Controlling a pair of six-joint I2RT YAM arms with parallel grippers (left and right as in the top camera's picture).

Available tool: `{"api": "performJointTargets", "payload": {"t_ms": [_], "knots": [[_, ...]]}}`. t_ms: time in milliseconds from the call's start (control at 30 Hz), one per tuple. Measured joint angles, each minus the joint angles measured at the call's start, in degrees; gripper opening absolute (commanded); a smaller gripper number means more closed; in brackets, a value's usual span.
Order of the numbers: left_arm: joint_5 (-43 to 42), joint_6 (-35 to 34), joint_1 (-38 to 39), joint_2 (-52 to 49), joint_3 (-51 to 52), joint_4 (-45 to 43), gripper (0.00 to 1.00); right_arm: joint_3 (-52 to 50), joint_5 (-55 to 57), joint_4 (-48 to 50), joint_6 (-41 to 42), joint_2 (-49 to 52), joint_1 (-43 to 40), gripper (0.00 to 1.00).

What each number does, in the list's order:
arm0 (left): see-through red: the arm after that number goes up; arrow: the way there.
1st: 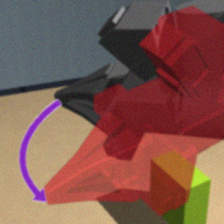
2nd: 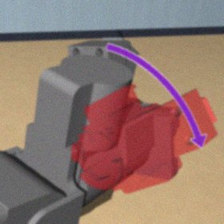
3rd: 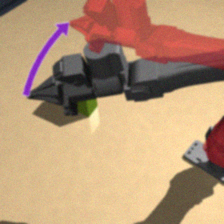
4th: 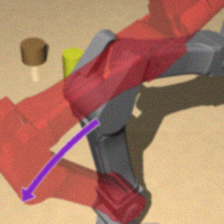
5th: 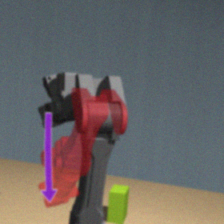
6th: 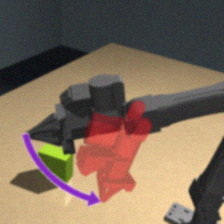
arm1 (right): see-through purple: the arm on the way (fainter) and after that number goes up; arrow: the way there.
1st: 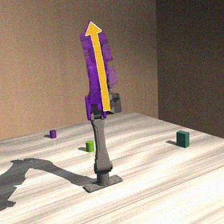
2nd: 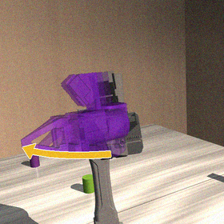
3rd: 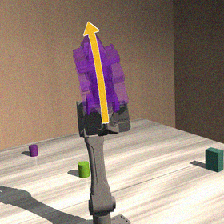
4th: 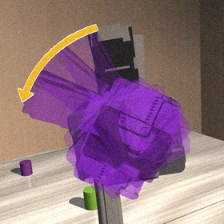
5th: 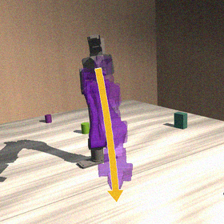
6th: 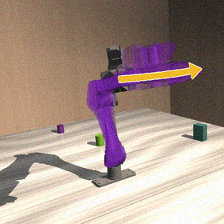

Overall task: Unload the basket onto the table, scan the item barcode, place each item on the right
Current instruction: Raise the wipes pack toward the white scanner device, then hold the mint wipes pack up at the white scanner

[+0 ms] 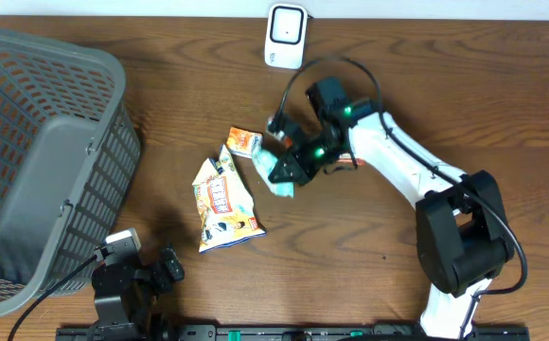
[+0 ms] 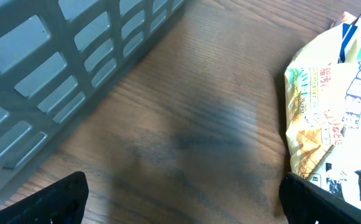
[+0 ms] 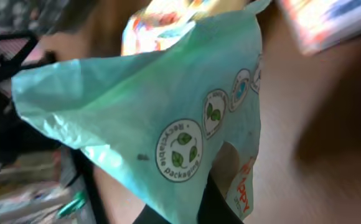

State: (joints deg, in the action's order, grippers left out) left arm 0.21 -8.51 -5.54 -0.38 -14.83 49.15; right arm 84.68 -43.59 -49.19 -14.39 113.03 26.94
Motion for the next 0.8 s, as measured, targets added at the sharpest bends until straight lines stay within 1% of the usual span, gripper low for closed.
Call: {"api": "performJointTargets", "payload": {"t_ms": [167, 367, 567, 700, 800], "knots": [[0.00, 0.00, 0.00, 0.00, 0.00, 0.00, 0.98, 5.86, 12.31, -3.74, 1.44, 0.00, 0.79, 0.01], [-0.02, 0.00, 0.00, 0.00, 0.00, 0.00, 0.98, 8.37, 27.91, -1.36, 2.16, 0.00, 3.96, 0.01], [-0.02, 0.02, 0.00, 0.00, 0.00, 0.02, 0.98, 8.37, 43.74, 5.51, 3.08, 0.00, 5.44, 0.01], [-0.02, 0.00, 0.00, 0.00, 0.00, 0.00, 0.98, 8.37, 54.12, 12.70, 2.97, 0.00, 5.33, 0.01], [-0.02, 0.00, 0.00, 0.00, 0.00, 0.00, 0.98, 8.39, 59.82, 18.40, 0.92, 0.04, 5.05, 0.01]]}}
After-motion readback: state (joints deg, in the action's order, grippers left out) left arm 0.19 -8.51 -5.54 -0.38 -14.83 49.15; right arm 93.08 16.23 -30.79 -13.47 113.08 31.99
